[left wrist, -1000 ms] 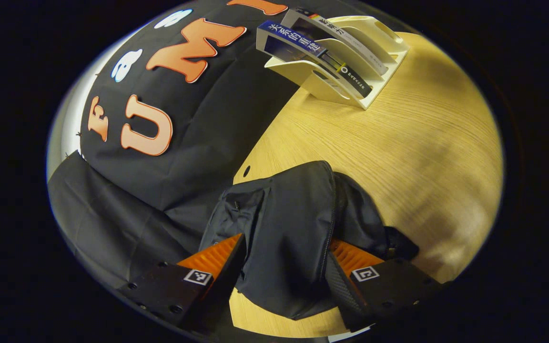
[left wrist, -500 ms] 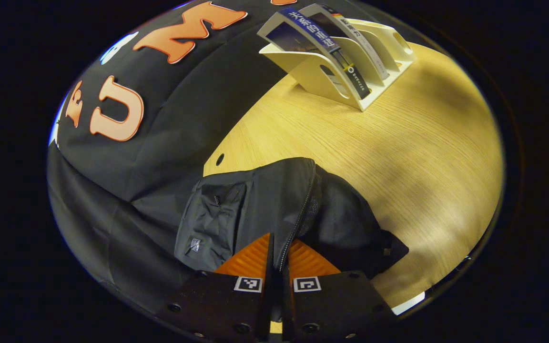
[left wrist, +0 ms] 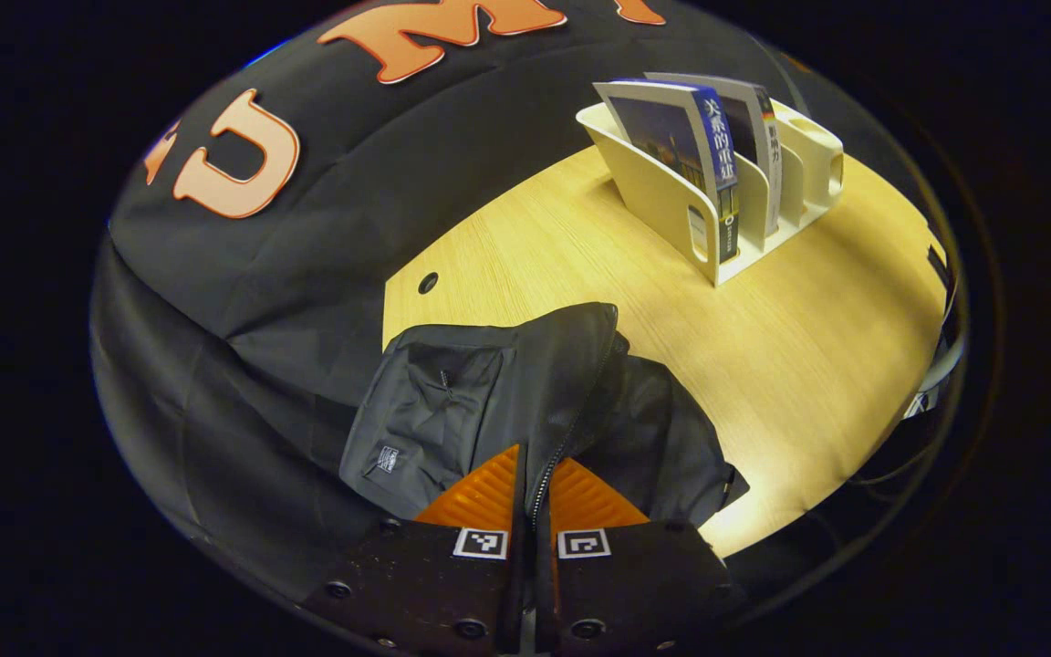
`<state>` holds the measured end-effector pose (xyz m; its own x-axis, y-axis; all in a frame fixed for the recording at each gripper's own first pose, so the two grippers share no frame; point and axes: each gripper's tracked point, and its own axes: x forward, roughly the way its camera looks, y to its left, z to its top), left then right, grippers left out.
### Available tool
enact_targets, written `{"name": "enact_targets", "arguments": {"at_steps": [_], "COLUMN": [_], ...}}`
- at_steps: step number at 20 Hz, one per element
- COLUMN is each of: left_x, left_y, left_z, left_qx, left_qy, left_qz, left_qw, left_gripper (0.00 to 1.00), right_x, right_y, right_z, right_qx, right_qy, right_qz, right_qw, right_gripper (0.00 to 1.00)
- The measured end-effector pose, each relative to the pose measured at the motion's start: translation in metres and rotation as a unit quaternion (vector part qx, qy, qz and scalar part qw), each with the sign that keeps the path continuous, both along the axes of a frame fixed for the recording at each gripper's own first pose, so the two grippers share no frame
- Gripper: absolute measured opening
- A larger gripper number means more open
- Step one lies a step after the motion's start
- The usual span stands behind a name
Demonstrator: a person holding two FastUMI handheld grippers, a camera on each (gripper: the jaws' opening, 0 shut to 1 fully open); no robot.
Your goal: Open the schoolbag, grab two books from the bookshelf and put them into the schoolbag.
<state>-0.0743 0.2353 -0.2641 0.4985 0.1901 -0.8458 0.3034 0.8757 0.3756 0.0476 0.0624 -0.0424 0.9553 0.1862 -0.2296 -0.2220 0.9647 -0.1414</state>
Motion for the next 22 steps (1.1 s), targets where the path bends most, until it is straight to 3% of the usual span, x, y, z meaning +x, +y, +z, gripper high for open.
{"name": "enact_targets", "arguments": {"at_steps": [6,15,18,22], "left_x": [0.007,0.032,0.039,0.052], "left_y": [0.007,0.040,0.046,0.059], "left_z": [0.028,0.062,0.070,0.076], "left_qx": [-0.042,-0.123,-0.139,-0.129], "left_qy": [0.051,0.099,0.108,0.105], "left_qz": [-0.030,-0.084,-0.107,-0.137], "left_qw": [0.997,0.984,0.979,0.976], "left_gripper": [0.05,0.05,0.05,0.05], "right_x": [0.008,0.036,0.049,0.059], "right_y": [0.047,0.116,0.129,0.153], "right_z": [-0.002,-0.007,-0.019,-0.047], "right_qx": [0.000,-0.018,-0.016,-0.002], "right_qy": [0.067,0.187,0.244,0.330], "right_qz": [0.040,0.046,0.033,0.032], "right_qw": [0.997,0.981,0.969,0.943], "right_gripper": [0.97,0.98,0.98,0.98]}}
